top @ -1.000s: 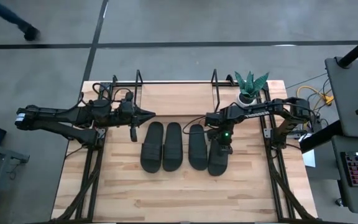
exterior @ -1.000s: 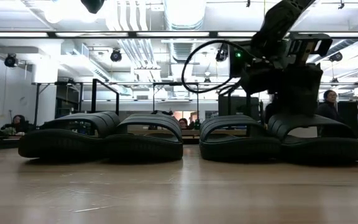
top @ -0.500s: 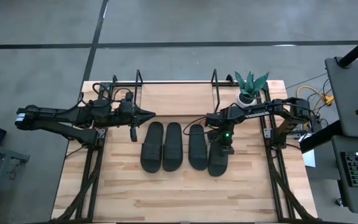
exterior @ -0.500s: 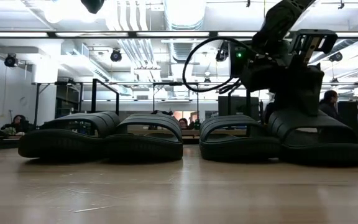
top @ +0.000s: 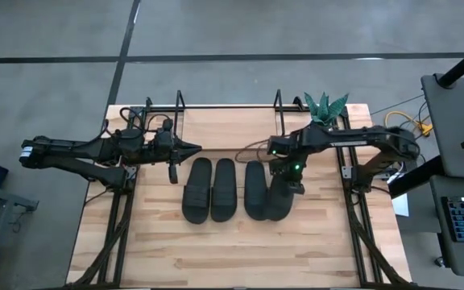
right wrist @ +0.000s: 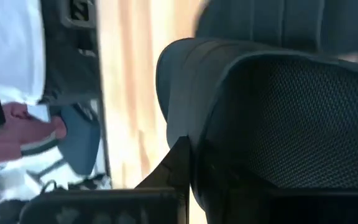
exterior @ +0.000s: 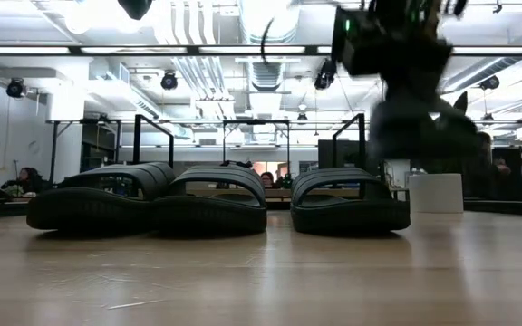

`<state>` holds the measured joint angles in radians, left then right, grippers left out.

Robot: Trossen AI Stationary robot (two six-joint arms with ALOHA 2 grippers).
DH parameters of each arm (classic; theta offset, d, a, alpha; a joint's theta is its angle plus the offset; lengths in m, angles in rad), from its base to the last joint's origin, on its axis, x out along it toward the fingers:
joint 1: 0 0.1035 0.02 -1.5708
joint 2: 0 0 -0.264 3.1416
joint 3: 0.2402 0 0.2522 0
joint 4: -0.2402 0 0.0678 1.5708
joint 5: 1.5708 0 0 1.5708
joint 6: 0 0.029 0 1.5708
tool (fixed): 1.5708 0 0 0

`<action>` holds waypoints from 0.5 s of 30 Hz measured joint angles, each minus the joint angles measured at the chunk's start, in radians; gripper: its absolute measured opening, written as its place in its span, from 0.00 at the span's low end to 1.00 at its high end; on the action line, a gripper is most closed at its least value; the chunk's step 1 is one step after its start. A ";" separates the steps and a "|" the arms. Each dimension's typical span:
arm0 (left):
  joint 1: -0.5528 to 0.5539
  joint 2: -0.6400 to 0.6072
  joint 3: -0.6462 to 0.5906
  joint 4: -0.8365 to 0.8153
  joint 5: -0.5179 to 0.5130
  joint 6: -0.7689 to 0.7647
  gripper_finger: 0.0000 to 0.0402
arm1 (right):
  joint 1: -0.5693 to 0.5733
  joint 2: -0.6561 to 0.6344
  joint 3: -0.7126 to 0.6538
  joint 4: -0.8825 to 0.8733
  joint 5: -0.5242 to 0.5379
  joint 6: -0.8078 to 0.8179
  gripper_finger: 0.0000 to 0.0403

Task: Pick and place slides into the shelf
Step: Put the black slide on the shelf

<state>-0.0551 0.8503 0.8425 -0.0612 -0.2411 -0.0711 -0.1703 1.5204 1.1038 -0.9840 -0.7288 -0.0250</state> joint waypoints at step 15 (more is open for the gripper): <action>0.001 0.001 -0.001 0.040 0.000 0.001 0.00 | 0.050 -0.241 0.234 0.444 0.458 0.230 0.02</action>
<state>-0.0544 0.8511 0.8413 -0.0211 -0.2415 -0.0704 -0.1200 1.2791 1.3376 -0.5401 -0.2710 0.2053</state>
